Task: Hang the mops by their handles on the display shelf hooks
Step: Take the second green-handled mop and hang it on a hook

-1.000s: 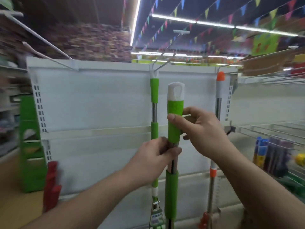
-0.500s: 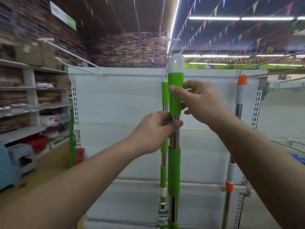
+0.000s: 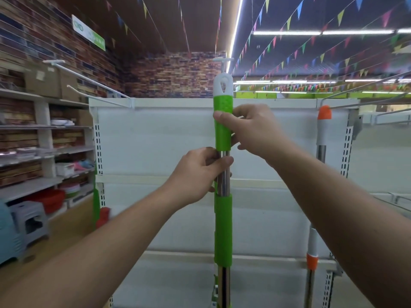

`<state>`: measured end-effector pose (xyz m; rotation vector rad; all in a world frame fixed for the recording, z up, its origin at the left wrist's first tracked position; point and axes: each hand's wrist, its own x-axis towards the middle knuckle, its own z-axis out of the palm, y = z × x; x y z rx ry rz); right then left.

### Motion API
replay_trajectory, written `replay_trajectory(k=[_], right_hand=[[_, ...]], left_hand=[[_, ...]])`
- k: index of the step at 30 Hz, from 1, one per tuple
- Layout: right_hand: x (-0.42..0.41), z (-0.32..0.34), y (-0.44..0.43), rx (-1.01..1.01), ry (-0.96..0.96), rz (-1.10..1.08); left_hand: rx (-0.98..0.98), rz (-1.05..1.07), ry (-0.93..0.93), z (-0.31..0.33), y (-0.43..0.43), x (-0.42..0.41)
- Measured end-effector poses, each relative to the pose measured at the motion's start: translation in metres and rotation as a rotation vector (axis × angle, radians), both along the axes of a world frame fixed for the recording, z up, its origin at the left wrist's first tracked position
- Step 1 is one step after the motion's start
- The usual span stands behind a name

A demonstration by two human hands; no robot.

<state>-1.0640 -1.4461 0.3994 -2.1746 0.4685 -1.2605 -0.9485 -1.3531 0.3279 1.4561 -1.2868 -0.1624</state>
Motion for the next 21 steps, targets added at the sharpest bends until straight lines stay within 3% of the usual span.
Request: replay_trajectory(k=[21], right_hand=[[0.056,-0.012,-0.056,0.061,0.031,-0.038]], left_hand=[[0.022,-0.028,0.114,-0.014,-0.074,0.054]])
